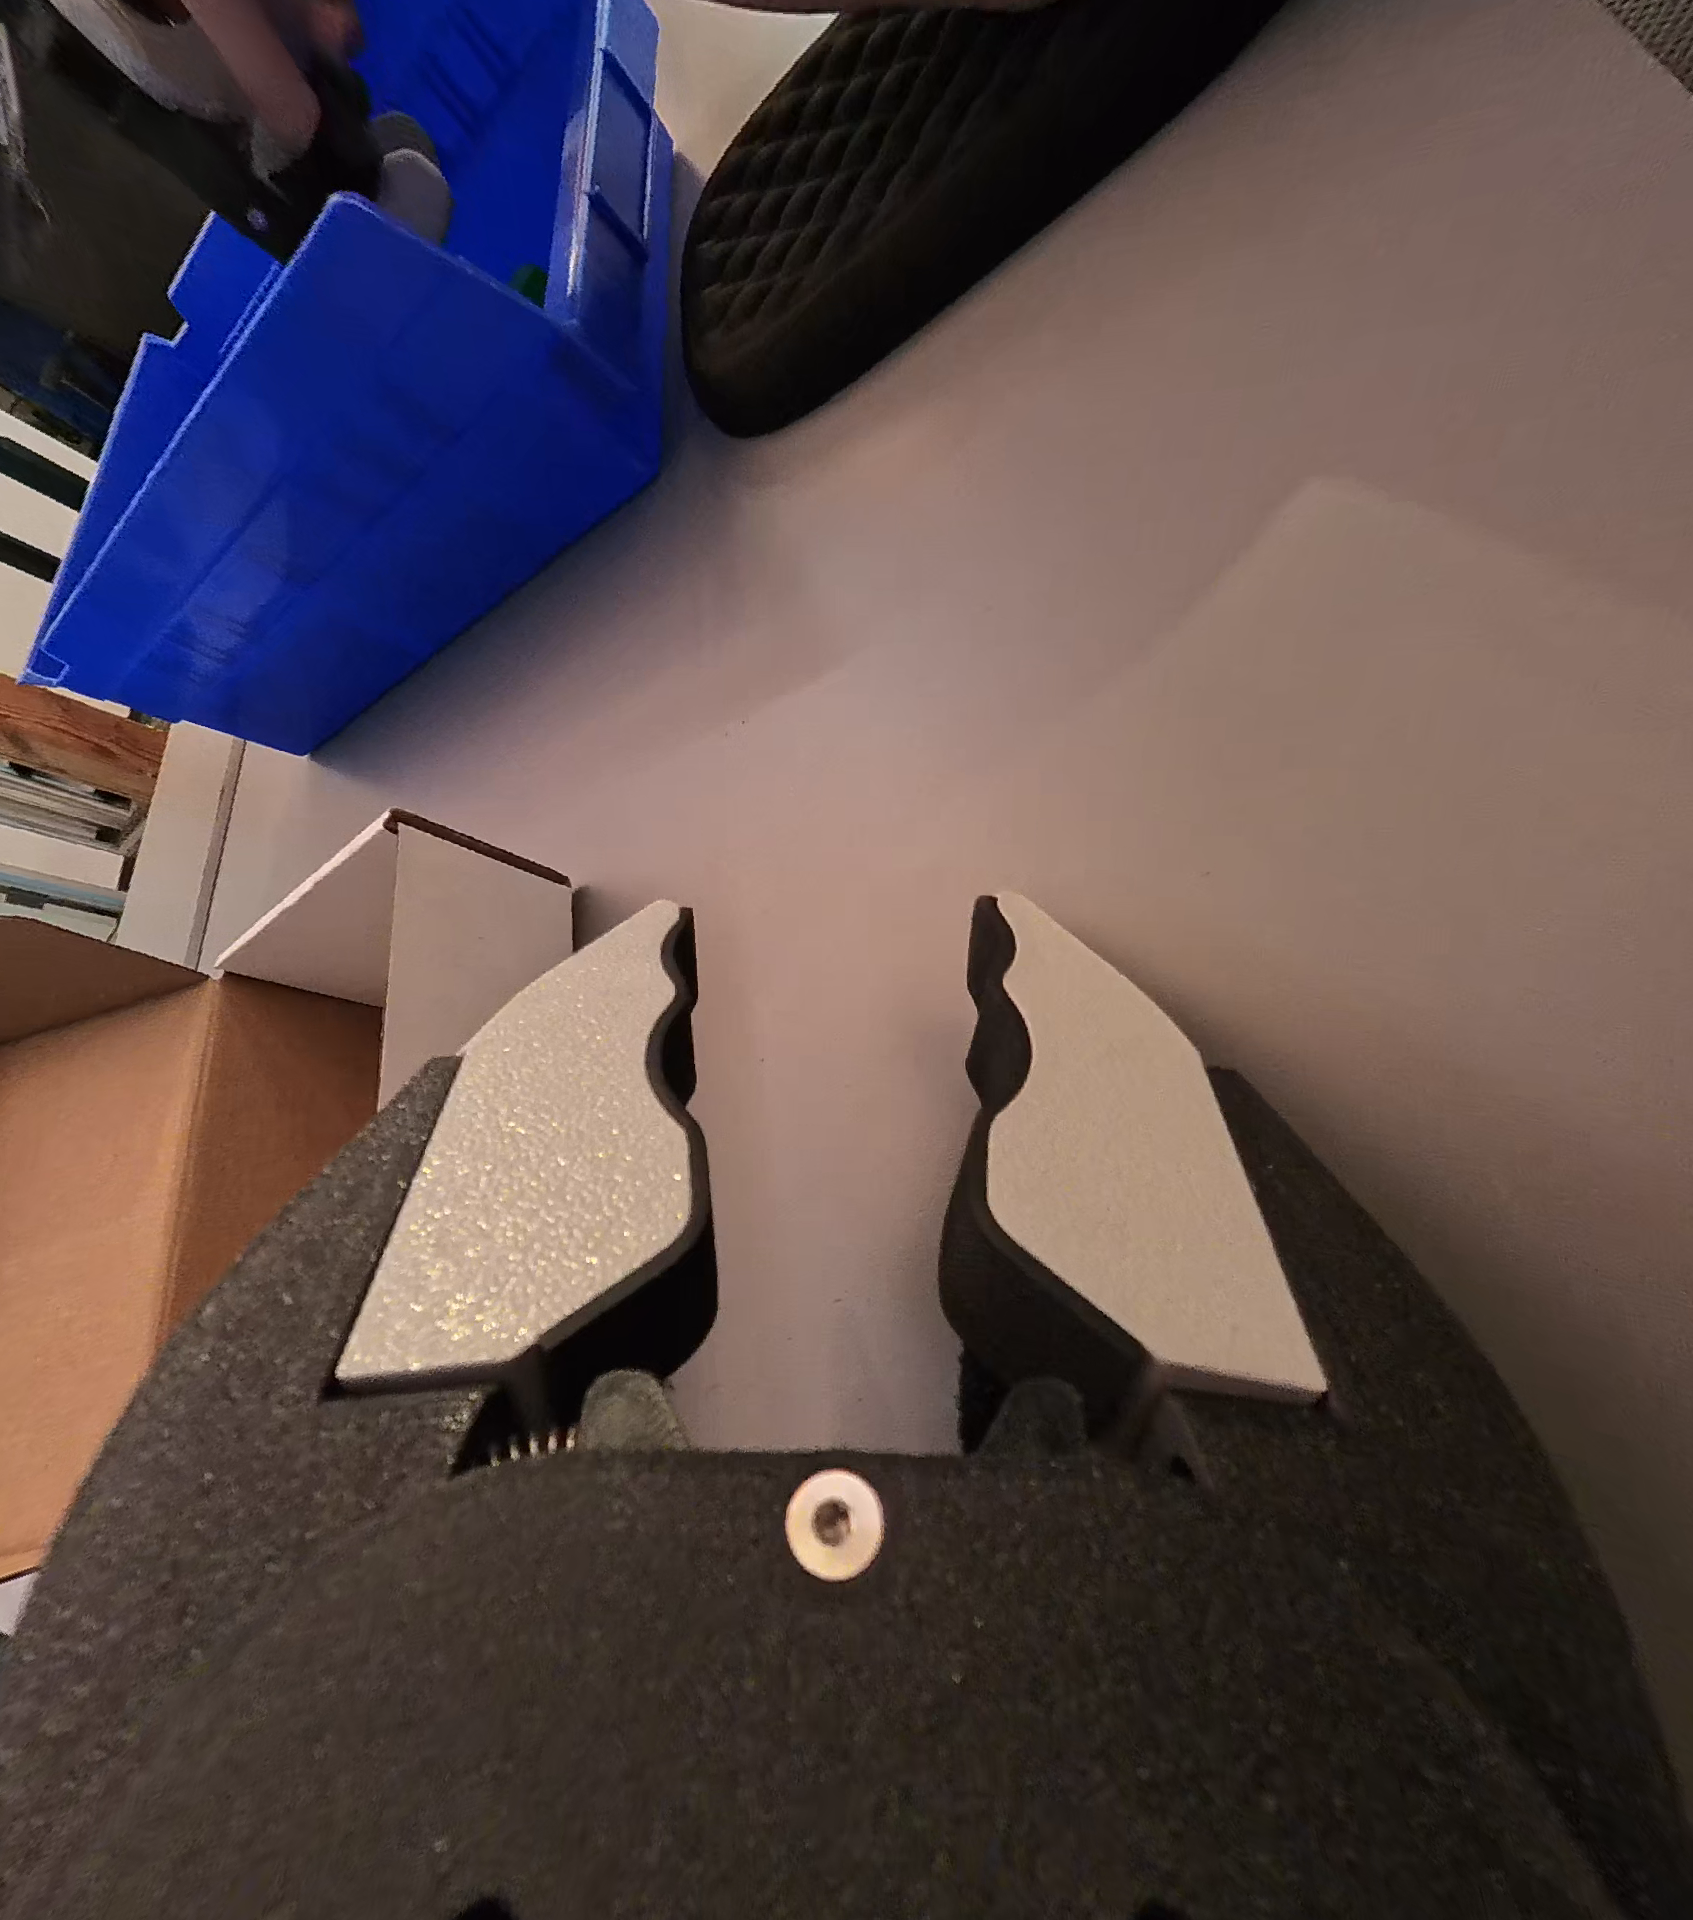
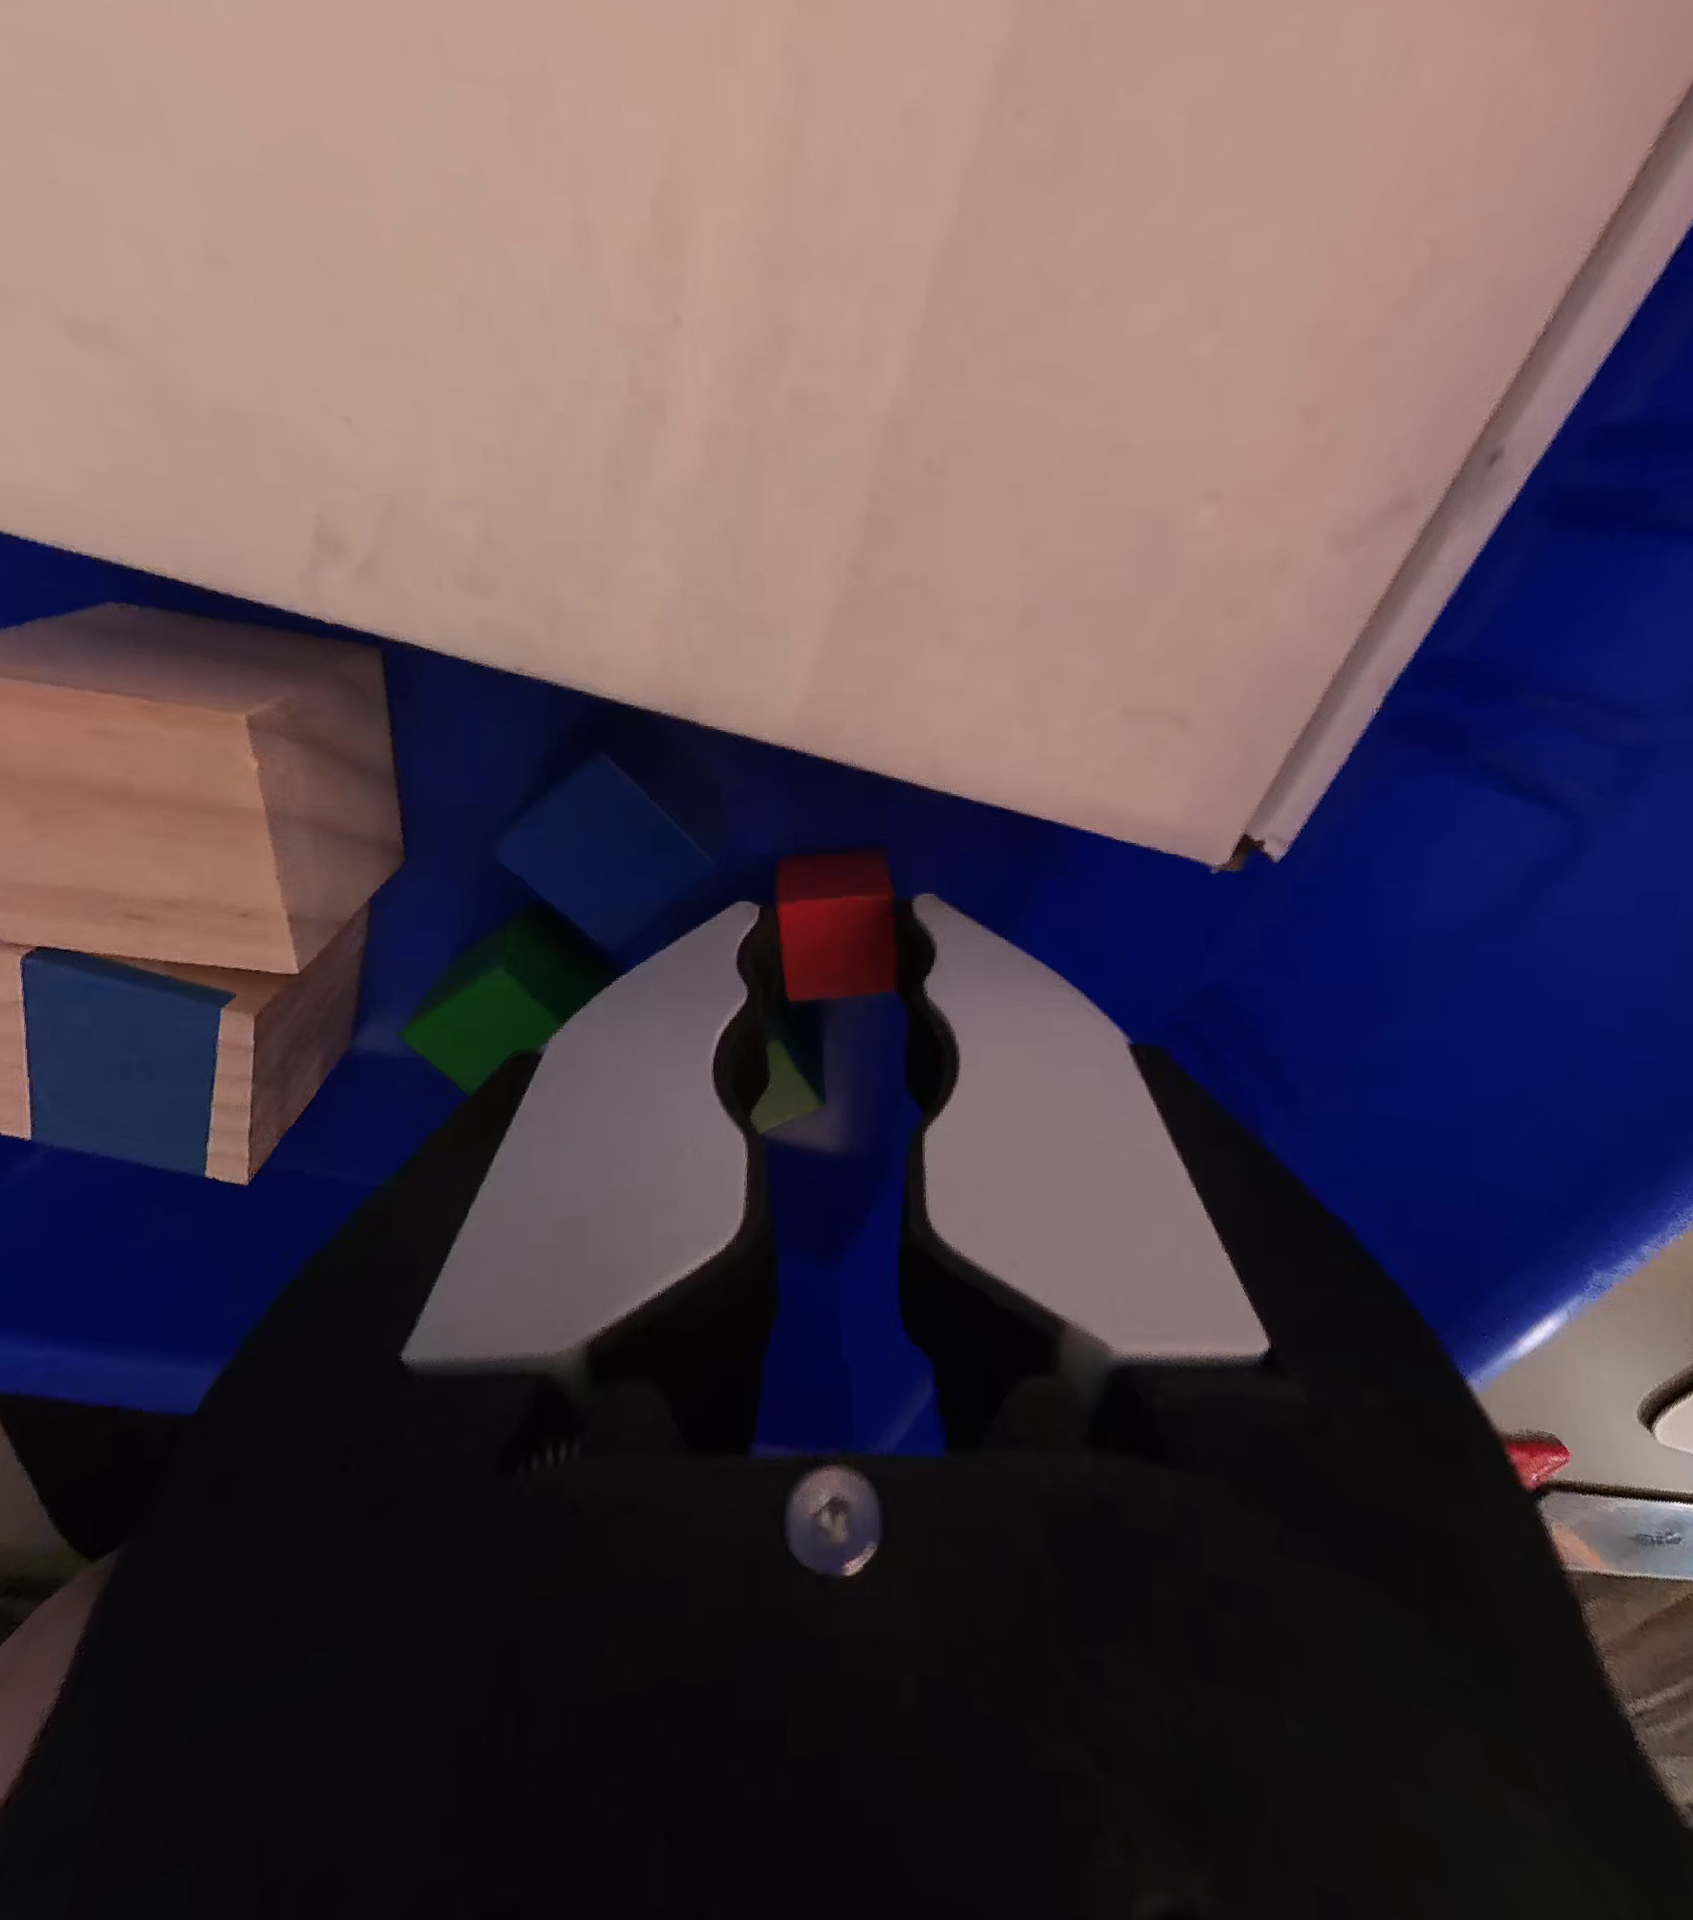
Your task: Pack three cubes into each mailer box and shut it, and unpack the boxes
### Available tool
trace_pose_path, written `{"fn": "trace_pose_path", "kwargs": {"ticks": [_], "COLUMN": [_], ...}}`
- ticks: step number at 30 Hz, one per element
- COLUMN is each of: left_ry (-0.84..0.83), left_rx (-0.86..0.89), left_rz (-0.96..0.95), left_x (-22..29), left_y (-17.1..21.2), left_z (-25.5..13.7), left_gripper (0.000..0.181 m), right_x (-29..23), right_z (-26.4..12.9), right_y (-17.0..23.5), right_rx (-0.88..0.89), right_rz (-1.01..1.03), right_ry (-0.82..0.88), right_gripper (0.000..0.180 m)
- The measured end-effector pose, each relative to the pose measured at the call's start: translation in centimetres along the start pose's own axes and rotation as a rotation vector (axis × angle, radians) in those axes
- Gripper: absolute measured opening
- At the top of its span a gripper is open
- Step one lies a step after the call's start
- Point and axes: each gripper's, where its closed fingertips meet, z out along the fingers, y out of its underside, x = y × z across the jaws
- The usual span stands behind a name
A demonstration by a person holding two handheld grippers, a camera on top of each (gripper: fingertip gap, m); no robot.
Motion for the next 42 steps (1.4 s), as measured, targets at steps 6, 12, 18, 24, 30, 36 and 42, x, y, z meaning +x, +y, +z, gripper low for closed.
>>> {"fn": "trace_pose_path", "kwargs": {"ticks": [6,12,18,24,30,36,42], "left_ry": [-0.034,-0.315,-0.594,-0.71,-0.653,-0.569,-0.504], "left_rx": [0.008,0.226,0.404,0.248,0.189,0.179,0.244], "left_rz": [0.005,-0.367,-1.024,-1.236,-1.384,-1.435,-1.432], "left_x": [-0.7,-9.6,-21.6,-23.2,-22.8,-22.9,-22.7], "left_y": [-0.2,-2.8,2.4,8.5,12.0,12.2,11.5], "left_z": [-0.3,-5.5,-13.4,-11.3,-8.3,-6.2,-5.5], "left_gripper": [0.051,0.051,0.052,0.044,0.051,0.054,0.054], "right_x": [0.2,-5.4,-22.6,-26.4,-24.6,-25.7,-26.1], "right_z": [-3.5,-14.9,-21.3,-15.9,-13.2,-12.0,-11.4], "right_y": [0.3,-5.5,-13.0,-15.5,-15.8,-16.1,-16.4], "right_rx": [0.059,0.608,1.169,1.209,1.16,1.092,1.073], "right_rz": [0.05,-0.069,-0.184,-0.015,0.031,0.052,0.002], "right_ry": [0.064,0.085,-0.559,-0.556,-0.552,-0.723,-0.695], "right_gripper": [0.038,0.036,0.048,0.044,0.044,0.045,0.05]}}
